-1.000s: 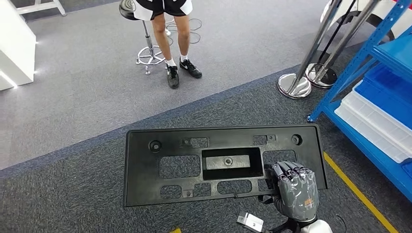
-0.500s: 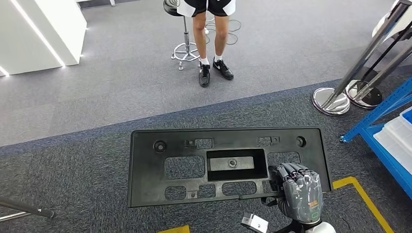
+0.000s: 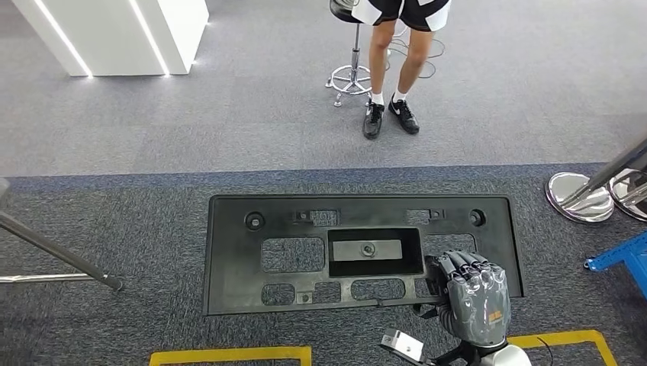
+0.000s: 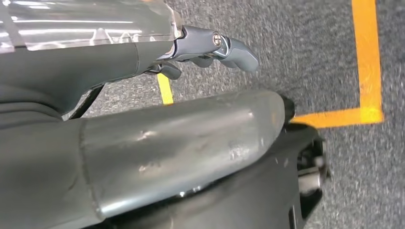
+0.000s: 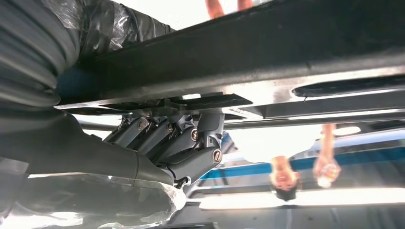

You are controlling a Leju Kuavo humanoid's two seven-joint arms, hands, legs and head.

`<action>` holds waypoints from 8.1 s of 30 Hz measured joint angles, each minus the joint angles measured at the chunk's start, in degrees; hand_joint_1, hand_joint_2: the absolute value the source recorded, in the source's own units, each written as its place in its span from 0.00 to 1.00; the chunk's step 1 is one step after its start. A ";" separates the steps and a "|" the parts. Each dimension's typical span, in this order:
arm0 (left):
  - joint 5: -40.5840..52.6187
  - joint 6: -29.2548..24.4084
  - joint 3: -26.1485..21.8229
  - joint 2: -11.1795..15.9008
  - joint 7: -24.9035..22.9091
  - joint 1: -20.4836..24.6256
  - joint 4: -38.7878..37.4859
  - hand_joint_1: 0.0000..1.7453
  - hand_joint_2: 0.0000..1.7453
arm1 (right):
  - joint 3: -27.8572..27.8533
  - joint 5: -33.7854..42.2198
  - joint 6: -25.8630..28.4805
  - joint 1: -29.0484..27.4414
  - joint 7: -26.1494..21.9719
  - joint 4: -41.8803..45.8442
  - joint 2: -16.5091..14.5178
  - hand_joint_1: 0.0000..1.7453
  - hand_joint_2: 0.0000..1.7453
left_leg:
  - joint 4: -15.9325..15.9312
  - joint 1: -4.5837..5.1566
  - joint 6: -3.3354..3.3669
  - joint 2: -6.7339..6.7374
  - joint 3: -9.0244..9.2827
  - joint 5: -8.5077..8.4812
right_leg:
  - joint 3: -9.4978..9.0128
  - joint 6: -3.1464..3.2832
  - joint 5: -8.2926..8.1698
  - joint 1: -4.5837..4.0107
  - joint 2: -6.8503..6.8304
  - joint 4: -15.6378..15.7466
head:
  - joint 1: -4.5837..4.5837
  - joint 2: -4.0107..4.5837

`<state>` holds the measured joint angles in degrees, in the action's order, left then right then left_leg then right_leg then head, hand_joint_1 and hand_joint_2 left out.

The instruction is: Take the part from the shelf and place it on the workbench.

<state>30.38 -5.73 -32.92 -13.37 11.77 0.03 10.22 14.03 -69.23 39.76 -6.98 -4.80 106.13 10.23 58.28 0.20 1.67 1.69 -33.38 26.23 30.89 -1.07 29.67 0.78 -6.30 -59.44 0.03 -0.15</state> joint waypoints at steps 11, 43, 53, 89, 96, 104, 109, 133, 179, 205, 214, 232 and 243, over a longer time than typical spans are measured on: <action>0.01 0.07 -0.02 -0.09 -0.53 0.16 0.01 0.00 0.00 | 0.00 -0.04 0.07 -0.28 1.38 0.04 1.40 1.00 1.00 | 0.81 -0.22 0.23 -8.15 -0.23 -0.20 | 1.74 -0.28 -0.73 0.88 10.48 -1.81 | -0.05 0.00; 0.77 3.02 0.56 1.30 -0.39 0.31 0.28 0.00 0.00 | 12.64 -7.02 -8.79 16.07 10.20 -7.06 -5.58 1.00 1.00 | 0.98 -0.44 -0.23 -9.13 -0.19 0.11 | 2.60 -0.51 -1.70 1.16 11.07 -1.18 | 0.04 0.00; -0.78 3.74 0.50 1.34 1.35 -0.34 0.66 0.00 0.00 | 13.60 -7.22 -8.52 16.44 10.95 -7.49 -6.40 1.00 1.00 | 16.47 -0.65 -1.88 -1.94 -9.02 6.02 | 1.64 1.93 -1.08 0.07 3.50 -0.22 | 0.16 0.00; 0.32 2.02 0.04 0.19 -2.18 -0.72 1.06 0.00 0.00 | 10.16 -3.26 -7.72 10.23 8.62 -0.87 0.77 1.00 1.00 | 0.99 0.28 -0.43 2.26 -1.28 -0.61 | -0.85 0.53 0.16 0.07 0.45 0.92 | 0.31 0.00; 1.91 1.70 0.16 0.43 -1.87 -0.81 0.99 0.00 0.00 | 10.17 -3.05 -9.40 11.94 8.80 -0.57 1.61 1.00 1.00 | -0.85 -0.16 1.47 -2.12 -0.11 -1.16 | 3.09 -0.93 5.98 0.37 5.37 -9.26 | 0.23 0.00; 3.88 0.18 1.09 0.09 -4.78 -0.41 1.00 0.00 0.00 | 10.36 -3.28 -10.37 13.74 10.16 -0.81 2.19 1.00 1.00 | 1.00 -0.03 0.89 -7.35 -0.55 -0.23 | 2.63 -0.33 -2.20 0.54 7.81 -0.65 | 0.25 0.00; 3.45 -0.10 1.28 0.09 -5.49 -0.68 1.00 0.00 0.00 | 10.17 -3.09 -9.49 13.17 10.40 -0.18 3.24 1.00 1.00 | 0.84 0.03 1.45 -7.17 -0.64 -0.01 | 2.66 -0.01 -2.12 0.34 8.42 0.00 | 0.27 0.00; 2.67 0.11 1.27 0.08 -5.43 -0.58 1.02 0.00 0.00 | 9.08 -1.27 -9.55 14.40 10.34 -0.03 4.81 1.00 1.00 | 0.36 0.05 0.25 -7.01 -0.23 0.08 | 2.39 0.41 -1.87 0.29 8.57 0.03 | 0.27 0.00; 2.04 -0.40 1.22 0.30 -5.59 -0.22 0.49 0.00 0.00 | 3.54 6.59 -8.20 15.10 4.64 -3.38 9.35 1.00 1.00 | 0.24 0.26 2.15 -4.65 0.89 0.63 | 5.72 -0.92 -0.67 0.48 6.53 -6.64 | 0.38 0.00; 1.90 0.80 1.16 0.61 -5.73 -0.11 0.49 0.00 0.00 | 1.27 2.91 -9.02 15.48 8.73 -3.39 10.18 1.00 1.00 | -2.07 0.20 2.81 -4.78 2.77 0.75 | 10.63 -1.30 3.41 0.46 6.80 -14.08 | 0.36 0.00; 1.62 0.75 1.09 0.65 -5.57 -0.14 0.51 0.00 0.00 | -0.97 3.10 -9.34 14.98 8.78 -3.23 11.23 1.00 1.00 | 0.15 0.34 0.65 -4.90 3.29 3.98 | 4.13 0.33 -3.04 0.50 6.90 -0.32 | 0.41 0.00; 1.55 0.48 1.03 0.87 -5.35 -0.18 0.54 0.00 0.00 | -1.32 2.89 -9.55 14.50 8.80 -2.99 11.29 1.00 1.00 | -1.09 -0.03 2.25 -2.06 1.21 -0.15 | 0.97 -1.46 2.10 0.96 5.66 -4.15 | 0.32 0.00; 1.38 0.31 1.00 0.63 -5.30 -0.33 0.46 0.00 0.00 | -1.61 2.20 -9.50 13.26 9.07 -2.93 11.30 1.00 1.00 | -0.71 0.72 1.70 -3.22 5.42 4.17 | 6.25 0.03 -5.09 -0.27 6.36 -0.02 | 0.27 0.00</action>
<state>31.75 -5.41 -31.92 -12.74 6.47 -0.31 10.68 12.43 -67.02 30.26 6.28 4.27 103.19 21.53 57.58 0.92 3.37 -1.54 -27.96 30.40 37.14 -1.04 24.58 0.51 0.05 -59.46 0.31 -0.15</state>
